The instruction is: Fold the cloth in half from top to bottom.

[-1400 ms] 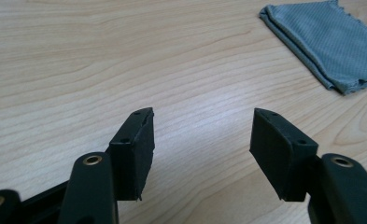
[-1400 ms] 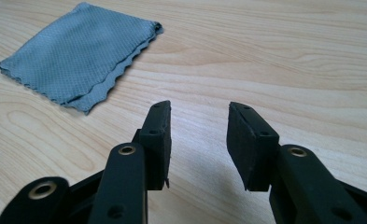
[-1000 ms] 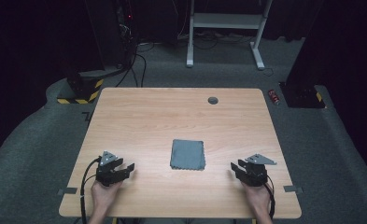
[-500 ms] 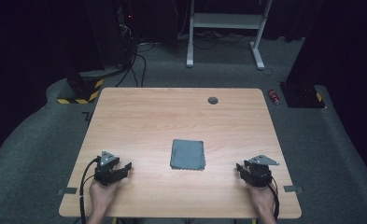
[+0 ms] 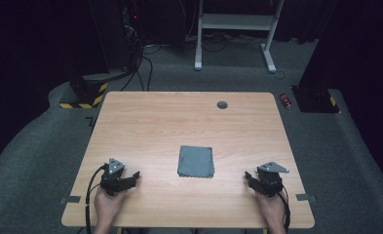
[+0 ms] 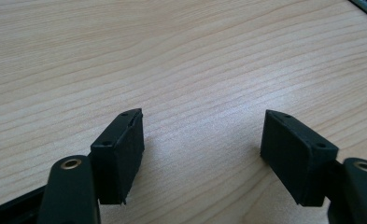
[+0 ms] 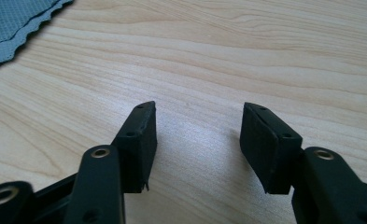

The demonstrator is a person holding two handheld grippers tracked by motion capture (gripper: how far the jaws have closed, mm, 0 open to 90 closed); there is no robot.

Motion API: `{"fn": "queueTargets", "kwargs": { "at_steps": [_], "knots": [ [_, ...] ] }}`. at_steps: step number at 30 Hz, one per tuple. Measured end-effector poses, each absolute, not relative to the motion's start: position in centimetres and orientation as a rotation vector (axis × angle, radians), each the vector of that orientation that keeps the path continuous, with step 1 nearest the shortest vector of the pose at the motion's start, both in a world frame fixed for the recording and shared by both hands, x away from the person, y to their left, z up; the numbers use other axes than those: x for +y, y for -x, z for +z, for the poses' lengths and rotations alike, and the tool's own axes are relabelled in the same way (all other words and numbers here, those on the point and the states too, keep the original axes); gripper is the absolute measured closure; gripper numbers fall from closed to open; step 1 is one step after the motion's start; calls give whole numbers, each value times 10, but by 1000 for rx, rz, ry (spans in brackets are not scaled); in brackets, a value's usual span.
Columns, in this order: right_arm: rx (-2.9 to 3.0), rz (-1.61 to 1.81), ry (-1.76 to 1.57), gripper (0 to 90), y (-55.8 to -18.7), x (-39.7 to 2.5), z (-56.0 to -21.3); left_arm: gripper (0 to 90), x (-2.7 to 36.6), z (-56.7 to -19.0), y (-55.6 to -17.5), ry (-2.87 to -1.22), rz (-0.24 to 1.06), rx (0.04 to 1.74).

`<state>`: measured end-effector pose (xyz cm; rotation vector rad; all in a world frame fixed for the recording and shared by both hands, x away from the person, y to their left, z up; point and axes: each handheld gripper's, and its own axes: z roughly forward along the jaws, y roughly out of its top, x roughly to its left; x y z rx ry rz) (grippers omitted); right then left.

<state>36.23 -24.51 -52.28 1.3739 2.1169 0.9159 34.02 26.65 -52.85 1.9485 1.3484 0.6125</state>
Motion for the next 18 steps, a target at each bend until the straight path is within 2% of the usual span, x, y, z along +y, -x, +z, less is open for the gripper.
{"fn": "queueTargets", "kwargs": {
  "at_steps": [8,18],
  "knots": [
    [2118,909,-1380,374,-362,-245,-523,291,266,-529,-340,-1953,613,1343],
    [2124,910,-1379,359,-362,-244,-523,287,266,-529,-341,-1954,613,1343]
  ]
}}
